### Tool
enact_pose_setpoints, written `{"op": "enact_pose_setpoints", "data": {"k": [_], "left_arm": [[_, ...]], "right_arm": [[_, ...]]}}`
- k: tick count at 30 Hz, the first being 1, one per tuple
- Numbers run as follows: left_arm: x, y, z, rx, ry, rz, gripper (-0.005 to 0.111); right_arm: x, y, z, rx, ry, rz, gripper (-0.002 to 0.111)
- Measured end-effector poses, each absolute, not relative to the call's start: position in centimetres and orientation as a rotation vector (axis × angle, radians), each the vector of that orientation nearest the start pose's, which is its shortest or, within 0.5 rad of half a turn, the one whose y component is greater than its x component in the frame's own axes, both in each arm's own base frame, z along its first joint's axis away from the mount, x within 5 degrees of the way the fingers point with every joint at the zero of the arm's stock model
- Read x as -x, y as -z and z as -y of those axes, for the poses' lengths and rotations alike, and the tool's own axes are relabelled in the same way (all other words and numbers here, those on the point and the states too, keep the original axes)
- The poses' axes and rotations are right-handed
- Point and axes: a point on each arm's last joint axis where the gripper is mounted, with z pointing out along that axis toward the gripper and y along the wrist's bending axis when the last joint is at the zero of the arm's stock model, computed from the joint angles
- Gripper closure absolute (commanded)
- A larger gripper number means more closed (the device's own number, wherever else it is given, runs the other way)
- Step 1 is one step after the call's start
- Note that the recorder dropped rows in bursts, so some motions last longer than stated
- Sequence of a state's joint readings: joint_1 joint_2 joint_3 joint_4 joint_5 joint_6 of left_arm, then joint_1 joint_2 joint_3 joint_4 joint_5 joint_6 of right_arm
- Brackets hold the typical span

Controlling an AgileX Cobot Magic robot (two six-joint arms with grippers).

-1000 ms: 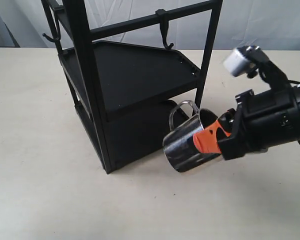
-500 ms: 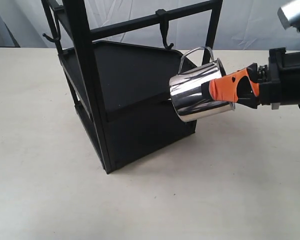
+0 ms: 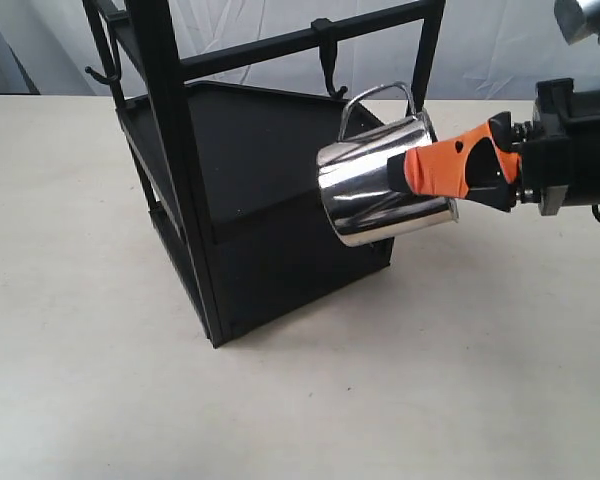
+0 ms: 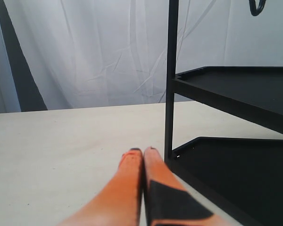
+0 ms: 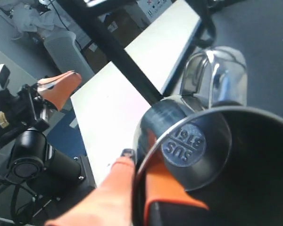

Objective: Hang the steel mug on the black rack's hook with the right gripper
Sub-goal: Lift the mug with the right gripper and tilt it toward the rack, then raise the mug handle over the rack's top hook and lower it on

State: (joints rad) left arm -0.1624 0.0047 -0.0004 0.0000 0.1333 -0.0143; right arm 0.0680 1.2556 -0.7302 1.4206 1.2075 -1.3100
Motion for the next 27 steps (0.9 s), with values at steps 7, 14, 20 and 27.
{"op": "enact_pose_setpoints", "data": {"k": [7, 14, 20, 27], "left_arm": [[-5.6, -20.1, 0.9, -0.12, 0.136, -1.618, 0.105], [-5.6, -20.1, 0.9, -0.12, 0.136, -1.618, 0.105], [-5.6, -20.1, 0.9, -0.12, 0.136, -1.618, 0.105], [-5.6, -20.1, 0.9, -0.12, 0.136, -1.618, 0.105]], "right_arm": [[-20.5, -31.4, -10.8, 0.764, -1.356, -1.856, 0.109], [-23.0, -29.0, -11.1, 0.709, -1.431, -1.946, 0.109], [-24.2, -27.1, -11.5, 0.708, -1.519, -1.976, 0.109], [-24.4, -26.3, -11.6, 0.81, -1.496, -1.969, 0.109]]}}
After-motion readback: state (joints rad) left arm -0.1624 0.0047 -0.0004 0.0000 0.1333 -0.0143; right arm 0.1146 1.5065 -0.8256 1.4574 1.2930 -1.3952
